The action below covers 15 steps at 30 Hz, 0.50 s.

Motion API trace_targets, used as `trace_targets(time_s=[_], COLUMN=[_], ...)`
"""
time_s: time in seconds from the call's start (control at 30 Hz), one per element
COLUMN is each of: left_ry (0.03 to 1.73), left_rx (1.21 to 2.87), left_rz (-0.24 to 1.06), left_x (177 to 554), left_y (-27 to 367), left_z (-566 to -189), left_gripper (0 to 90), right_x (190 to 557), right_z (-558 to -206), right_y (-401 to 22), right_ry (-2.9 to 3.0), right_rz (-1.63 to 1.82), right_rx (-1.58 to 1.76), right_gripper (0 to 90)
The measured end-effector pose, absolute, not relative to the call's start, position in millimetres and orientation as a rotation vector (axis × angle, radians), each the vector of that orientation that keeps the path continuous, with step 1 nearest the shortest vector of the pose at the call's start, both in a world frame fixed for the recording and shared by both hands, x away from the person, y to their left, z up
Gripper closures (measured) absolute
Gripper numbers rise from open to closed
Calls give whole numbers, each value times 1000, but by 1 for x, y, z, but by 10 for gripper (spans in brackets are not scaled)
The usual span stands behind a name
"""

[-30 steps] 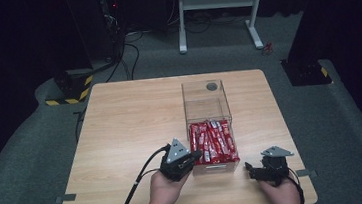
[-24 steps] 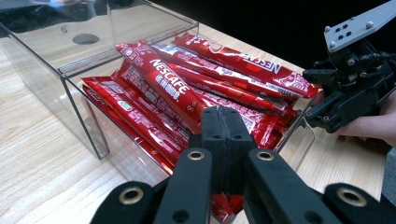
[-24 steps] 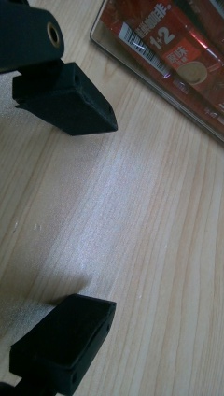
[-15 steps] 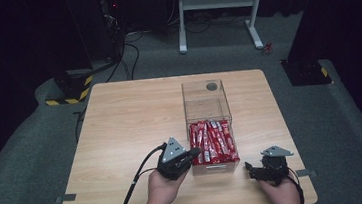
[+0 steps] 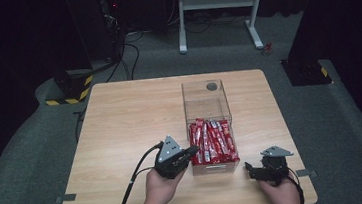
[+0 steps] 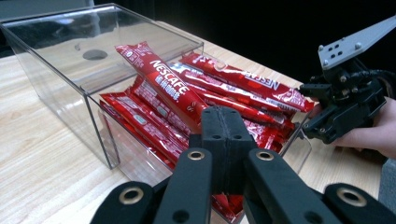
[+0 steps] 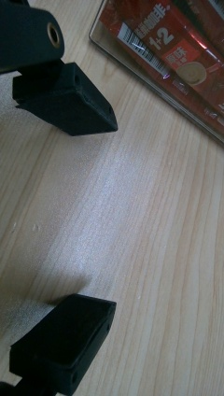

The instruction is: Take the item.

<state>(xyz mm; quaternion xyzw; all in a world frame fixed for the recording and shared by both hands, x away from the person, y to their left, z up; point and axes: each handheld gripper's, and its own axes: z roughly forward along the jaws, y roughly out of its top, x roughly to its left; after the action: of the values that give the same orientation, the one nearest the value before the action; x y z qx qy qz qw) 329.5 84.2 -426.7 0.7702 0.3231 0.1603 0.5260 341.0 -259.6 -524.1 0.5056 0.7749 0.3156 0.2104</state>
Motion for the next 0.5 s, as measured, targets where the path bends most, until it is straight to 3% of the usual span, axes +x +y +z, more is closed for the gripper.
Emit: trace_targets(time_s=[0.5], left_ry=[776], left_rx=[1819], left_rz=[394], left_x=[329], left_y=[100], left_z=[-425], left_gripper=[898], right_x=[341], right_z=[-524], right_y=[-260], right_ry=[2154], right_rz=[877], right_rx=[1405], right_gripper=[125])
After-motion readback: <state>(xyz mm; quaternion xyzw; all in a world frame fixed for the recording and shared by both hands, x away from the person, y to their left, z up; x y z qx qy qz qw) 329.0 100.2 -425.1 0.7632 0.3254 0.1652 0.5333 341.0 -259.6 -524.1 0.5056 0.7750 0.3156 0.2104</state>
